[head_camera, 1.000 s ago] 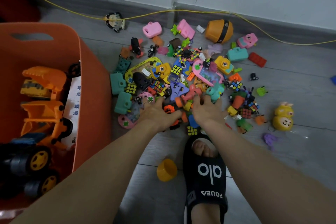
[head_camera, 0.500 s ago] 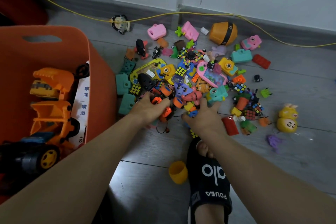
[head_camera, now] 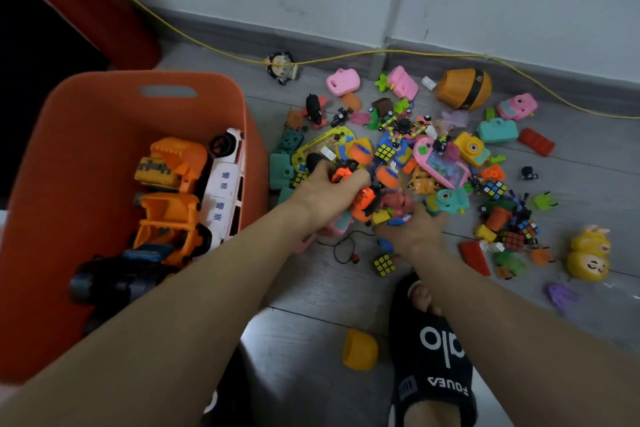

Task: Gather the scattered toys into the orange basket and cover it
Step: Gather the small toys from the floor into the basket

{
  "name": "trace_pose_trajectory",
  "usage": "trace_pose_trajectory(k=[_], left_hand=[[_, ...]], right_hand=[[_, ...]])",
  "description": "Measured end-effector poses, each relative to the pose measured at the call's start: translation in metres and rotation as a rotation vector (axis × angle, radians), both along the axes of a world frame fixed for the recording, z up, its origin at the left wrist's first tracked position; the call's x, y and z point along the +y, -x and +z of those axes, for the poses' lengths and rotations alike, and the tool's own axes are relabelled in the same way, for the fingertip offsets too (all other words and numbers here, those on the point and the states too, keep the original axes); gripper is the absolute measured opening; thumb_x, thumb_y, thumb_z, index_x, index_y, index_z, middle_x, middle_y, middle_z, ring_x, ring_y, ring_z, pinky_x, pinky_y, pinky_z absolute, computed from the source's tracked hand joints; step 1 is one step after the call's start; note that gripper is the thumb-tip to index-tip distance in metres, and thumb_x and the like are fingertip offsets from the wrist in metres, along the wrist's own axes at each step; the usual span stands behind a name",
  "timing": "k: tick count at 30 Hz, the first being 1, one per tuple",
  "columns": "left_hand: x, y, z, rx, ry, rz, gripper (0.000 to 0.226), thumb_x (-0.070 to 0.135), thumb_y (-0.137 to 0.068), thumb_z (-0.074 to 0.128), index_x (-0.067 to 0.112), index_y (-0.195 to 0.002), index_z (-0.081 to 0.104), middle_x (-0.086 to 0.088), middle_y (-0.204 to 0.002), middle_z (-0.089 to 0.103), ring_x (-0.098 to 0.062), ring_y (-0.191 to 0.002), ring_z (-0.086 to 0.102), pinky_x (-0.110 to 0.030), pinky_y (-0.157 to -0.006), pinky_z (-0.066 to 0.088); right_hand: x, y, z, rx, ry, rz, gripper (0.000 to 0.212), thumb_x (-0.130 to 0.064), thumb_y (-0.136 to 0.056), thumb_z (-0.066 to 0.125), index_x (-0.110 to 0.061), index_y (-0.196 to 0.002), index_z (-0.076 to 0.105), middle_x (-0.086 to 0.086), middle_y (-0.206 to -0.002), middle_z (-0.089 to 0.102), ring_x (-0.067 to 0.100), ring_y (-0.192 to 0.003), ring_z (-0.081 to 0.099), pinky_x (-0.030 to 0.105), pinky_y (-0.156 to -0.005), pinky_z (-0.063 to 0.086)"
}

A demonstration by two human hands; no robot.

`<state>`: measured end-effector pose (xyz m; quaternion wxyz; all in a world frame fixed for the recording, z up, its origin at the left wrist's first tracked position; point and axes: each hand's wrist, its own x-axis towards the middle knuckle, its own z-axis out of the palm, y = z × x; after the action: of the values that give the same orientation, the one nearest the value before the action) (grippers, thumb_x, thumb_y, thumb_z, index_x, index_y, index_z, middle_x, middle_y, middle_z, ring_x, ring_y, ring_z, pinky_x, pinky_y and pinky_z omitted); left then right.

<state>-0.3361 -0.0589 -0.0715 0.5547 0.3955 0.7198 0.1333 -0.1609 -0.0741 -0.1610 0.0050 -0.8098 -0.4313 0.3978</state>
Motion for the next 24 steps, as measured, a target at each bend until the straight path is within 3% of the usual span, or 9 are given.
trace_pose_trajectory(k=[4, 6, 8, 9, 12, 15, 17, 22, 24], left_hand=[[-0.001, 0.016, 0.035, 0.009, -0.013, 0.006, 0.044, 0.059, -0.085, 0.054, 0.031, -0.118, 0.053, 0.005, -0.1, 0.059, -0.013, -0.09, 0.058, -0.027, -0.072, 0.04], [-0.001, 0.023, 0.065, -0.006, -0.027, 0.006, 0.047, 0.061, -0.084, 0.054, 0.029, -0.118, 0.053, 0.003, -0.102, 0.058, -0.014, -0.089, 0.058, -0.024, -0.066, 0.049], [-0.003, 0.037, 0.098, -0.048, -0.048, 0.056, 0.052, 0.064, -0.076, 0.057, 0.031, -0.115, 0.054, 0.0, -0.109, 0.059, -0.019, -0.09, 0.061, -0.034, -0.063, 0.06], [-0.002, 0.044, 0.111, -0.058, -0.057, 0.092, 0.053, 0.065, -0.073, 0.058, 0.032, -0.114, 0.055, -0.001, -0.111, 0.06, -0.022, -0.092, 0.063, -0.042, -0.064, 0.061], [-0.01, 0.083, 0.15, -0.028, -0.136, 0.249, 0.048, 0.058, -0.078, 0.061, 0.029, -0.117, 0.056, 0.0, -0.106, 0.061, -0.021, -0.086, 0.066, -0.046, -0.063, 0.062], [-0.024, 0.135, 0.166, 0.104, -0.26, 0.376, 0.047, 0.053, -0.082, 0.062, 0.028, -0.121, 0.055, 0.002, -0.109, 0.059, -0.014, -0.088, 0.061, -0.025, -0.067, 0.052], [-0.041, 0.168, 0.165, 0.228, -0.289, 0.43, 0.049, 0.053, -0.08, 0.064, 0.028, -0.121, 0.053, 0.002, -0.111, 0.059, -0.017, -0.096, 0.057, -0.026, -0.078, 0.042], [-0.078, 0.212, 0.141, 0.376, -0.059, 0.374, 0.055, 0.05, -0.077, 0.069, 0.028, -0.116, 0.036, -0.006, -0.106, 0.06, -0.022, -0.074, 0.066, -0.033, -0.074, 0.054], [-0.082, 0.218, 0.133, 0.457, 0.088, 0.255, 0.07, 0.05, -0.077, 0.068, 0.027, -0.132, 0.031, -0.015, -0.122, 0.054, -0.029, -0.097, 0.061, -0.04, -0.09, 0.05]], right_hand=[[0.003, -0.005, 0.02, 0.134, 0.119, -0.003, 0.052, -0.033, -0.072, 0.083, -0.009, -0.109, 0.055, 0.011, -0.124, 0.055, 0.022, -0.09, 0.052, 0.025, -0.065, 0.051], [0.011, -0.005, 0.049, 0.258, 0.187, -0.036, 0.07, -0.037, -0.058, 0.092, -0.007, -0.111, 0.058, 0.016, -0.116, 0.062, 0.027, -0.093, 0.062, 0.038, -0.076, 0.058], [0.026, -0.003, 0.079, 0.328, 0.208, 0.03, 0.103, -0.051, -0.039, 0.095, -0.013, -0.123, 0.051, 0.012, -0.126, 0.054, 0.032, -0.102, 0.061, 0.043, -0.075, 0.059], [0.034, 0.0, 0.096, 0.377, 0.202, 0.034, 0.108, -0.049, -0.045, 0.095, -0.017, -0.135, 0.044, 0.012, -0.134, 0.048, 0.035, -0.109, 0.059, 0.042, -0.07, 0.059], [0.051, 0.028, 0.159, 0.522, 0.118, 0.07, 0.064, -0.034, -0.069, 0.088, -0.012, -0.116, 0.05, 0.016, -0.13, 0.055, 0.034, -0.106, 0.063, 0.039, -0.063, 0.06], [0.057, 0.072, 0.21, 0.584, 0.011, 0.159, 0.033, -0.028, -0.079, 0.081, -0.009, -0.095, 0.059, 0.011, -0.095, 0.067, 0.025, -0.087, 0.068, 0.037, -0.068, 0.06], [0.056, 0.108, 0.237, 0.643, -0.055, 0.203, 0.038, -0.029, -0.077, 0.082, -0.009, -0.1, 0.059, 0.009, -0.081, 0.065, 0.022, -0.076, 0.068, 0.035, -0.065, 0.06], [0.04, 0.182, 0.266, 0.7, -0.16, 0.251, 0.059, -0.032, -0.068, 0.089, -0.008, -0.109, 0.055, 0.013, -0.1, 0.067, 0.023, -0.077, 0.071, 0.037, -0.059, 0.061], [0.031, 0.197, 0.264, 0.692, -0.152, 0.297, 0.056, -0.031, -0.069, 0.088, -0.009, -0.108, 0.054, 0.013, -0.104, 0.065, 0.024, -0.081, 0.071, 0.039, -0.059, 0.062]])
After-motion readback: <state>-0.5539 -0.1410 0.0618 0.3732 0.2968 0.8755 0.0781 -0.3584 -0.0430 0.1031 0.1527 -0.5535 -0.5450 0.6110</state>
